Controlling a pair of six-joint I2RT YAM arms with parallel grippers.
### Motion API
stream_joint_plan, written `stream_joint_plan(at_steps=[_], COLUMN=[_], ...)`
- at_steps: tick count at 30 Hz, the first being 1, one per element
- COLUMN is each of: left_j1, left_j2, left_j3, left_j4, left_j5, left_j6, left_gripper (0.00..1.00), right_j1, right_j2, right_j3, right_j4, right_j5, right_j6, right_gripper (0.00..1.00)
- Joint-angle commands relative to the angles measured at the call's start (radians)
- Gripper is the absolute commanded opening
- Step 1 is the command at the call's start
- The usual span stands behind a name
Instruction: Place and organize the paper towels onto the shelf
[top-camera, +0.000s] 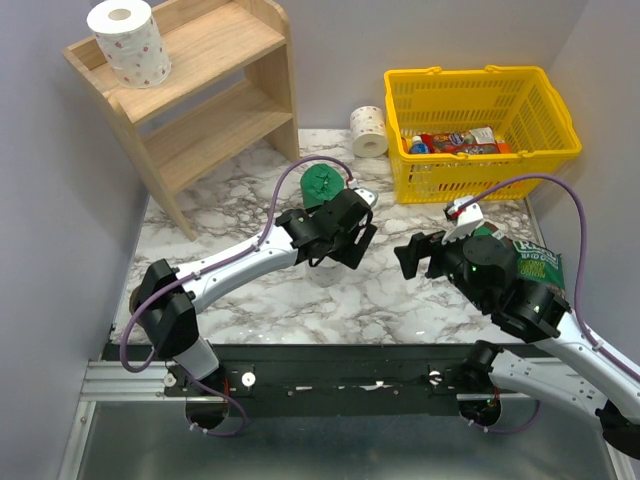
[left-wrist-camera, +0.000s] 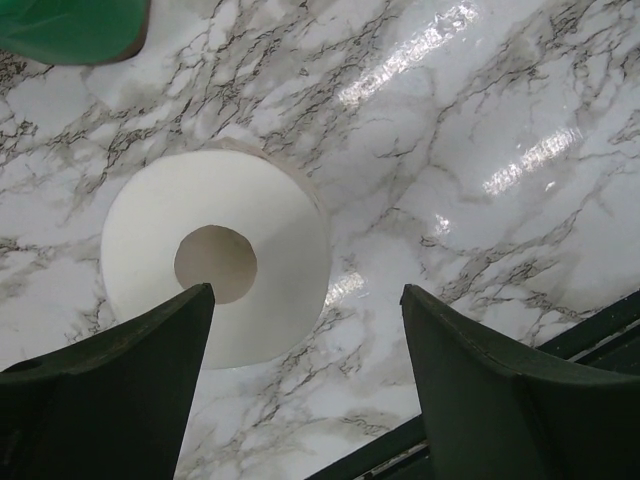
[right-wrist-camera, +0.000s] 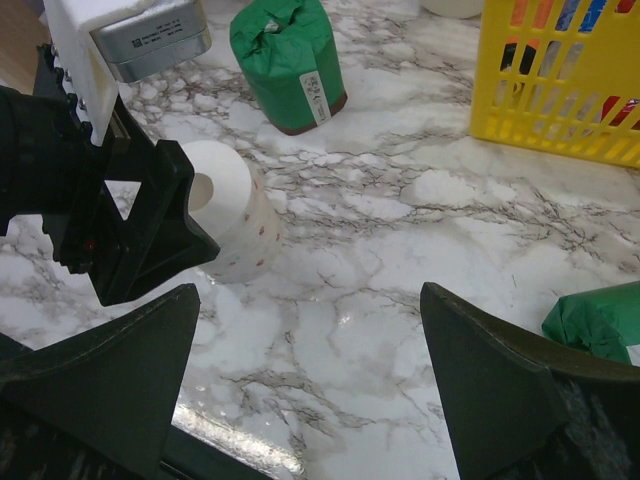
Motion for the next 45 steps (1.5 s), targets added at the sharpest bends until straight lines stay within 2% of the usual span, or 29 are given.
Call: stream_joint_plan(at_steps=[1,16,19,22,23,25,28,31,34,38,41,44,45], left_j1=[-0.004,-0.006,-0.006,-0.007,-0.007,-0.009,-0.015,-0.019,-0.019,-0.018,-0.018,-0.013,-0.010], left_j2=[0.021,0.058,0.063,0.057,0.050,0.047,0.024,0.000,-0.016,0.024,0.058,0.102,0.112], left_j3=[-0.004,-0.081,-0.089,-0.095,-0.087,-0.073,-0.009,0.115,0.279,0.587,0.753,0.900,0.925], left_j4=[0.010,0.058,0.059,0.064,0.055,0.040,-0.032,-0.135,-0.226,-0.319,-0.292,-0.229,-0.202], left_j5=[-0.012,-0.033,-0.037,-0.043,-0.047,-0.079,-0.159,-0.228,-0.323,-0.469,-0.592,-0.702,-0.725], left_j6=[-0.023,-0.023,-0.021,-0.017,-0.017,-0.012,-0.003,0.025,0.063,0.182,0.262,0.397,0.484], left_gripper=[0.83,0.77,0.70,0.56,0.49,0.43,0.34,0.32,0.32,0.32,0.32,0.32,0.32], right_j1=[0.003,0.003,0.001,0.001,0.001,0.003,0.003,0.001,0.001,0.001,0.001,0.003,0.001], right_j2=[-0.010,0.002,-0.007,-0.010,-0.013,-0.016,-0.021,-0.019,-0.012,0.016,0.035,0.044,0.047], right_j3=[-0.020,-0.004,-0.007,-0.009,-0.007,-0.006,-0.001,0.011,0.019,0.042,0.060,0.077,0.080], right_j4=[0.020,0.020,0.022,0.020,0.019,0.017,0.017,0.011,0.011,0.008,0.005,0.003,0.003], right_j5=[0.037,0.023,0.023,0.018,0.018,0.015,0.015,0.004,-0.006,-0.037,-0.057,-0.075,-0.078], right_j6=[-0.016,-0.009,0.001,0.003,0.004,0.007,0.006,0.004,0.004,0.006,0.007,0.007,0.007], right_gripper=[1.00,1.00,1.00,1.00,1.00,1.00,1.00,1.00,1.00,1.00,1.00,1.00,1.00])
